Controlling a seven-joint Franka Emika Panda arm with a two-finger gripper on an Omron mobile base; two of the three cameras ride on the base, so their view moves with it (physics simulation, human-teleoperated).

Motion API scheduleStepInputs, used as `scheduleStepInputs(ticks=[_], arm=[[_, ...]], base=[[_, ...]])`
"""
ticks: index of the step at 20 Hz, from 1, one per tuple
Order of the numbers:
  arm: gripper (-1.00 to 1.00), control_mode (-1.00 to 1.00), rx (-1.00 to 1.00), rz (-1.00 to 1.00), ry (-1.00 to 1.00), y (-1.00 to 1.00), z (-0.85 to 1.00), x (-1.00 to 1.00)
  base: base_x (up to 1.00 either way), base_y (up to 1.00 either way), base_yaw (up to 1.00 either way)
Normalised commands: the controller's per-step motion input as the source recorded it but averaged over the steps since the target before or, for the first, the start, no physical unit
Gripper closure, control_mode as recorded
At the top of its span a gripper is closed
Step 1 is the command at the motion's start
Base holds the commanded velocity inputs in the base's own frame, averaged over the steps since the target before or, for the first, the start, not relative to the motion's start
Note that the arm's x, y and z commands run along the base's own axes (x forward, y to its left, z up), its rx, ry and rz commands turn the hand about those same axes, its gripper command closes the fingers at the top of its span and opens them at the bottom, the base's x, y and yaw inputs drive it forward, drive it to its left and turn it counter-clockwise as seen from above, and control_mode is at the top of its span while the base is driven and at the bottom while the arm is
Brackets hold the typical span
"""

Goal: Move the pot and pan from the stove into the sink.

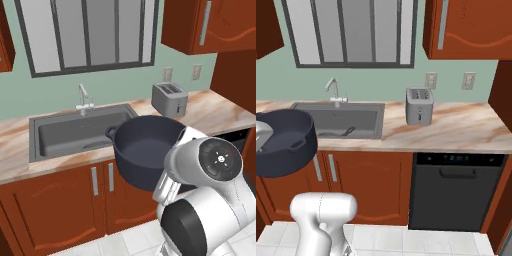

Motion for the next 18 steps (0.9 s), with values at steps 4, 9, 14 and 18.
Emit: scheduleStepInputs(ticks=[4,9,14,18], arm=[[1.00,1.00,0.00,0.00,0.00,0.00,0.00,0.00],[1.00,1.00,0.00,0.00,0.00,0.00,0.00,0.00],[1.00,1.00,0.00,0.00,0.00,0.00,0.00,0.00],[1.00,1.00,0.00,0.00,0.00,0.00,0.00,0.00]], base=[[0.28,0.00,0.00],[0.66,0.04,-0.01],[0.65,0.05,-0.01],[0.54,0.06,-0.01]])
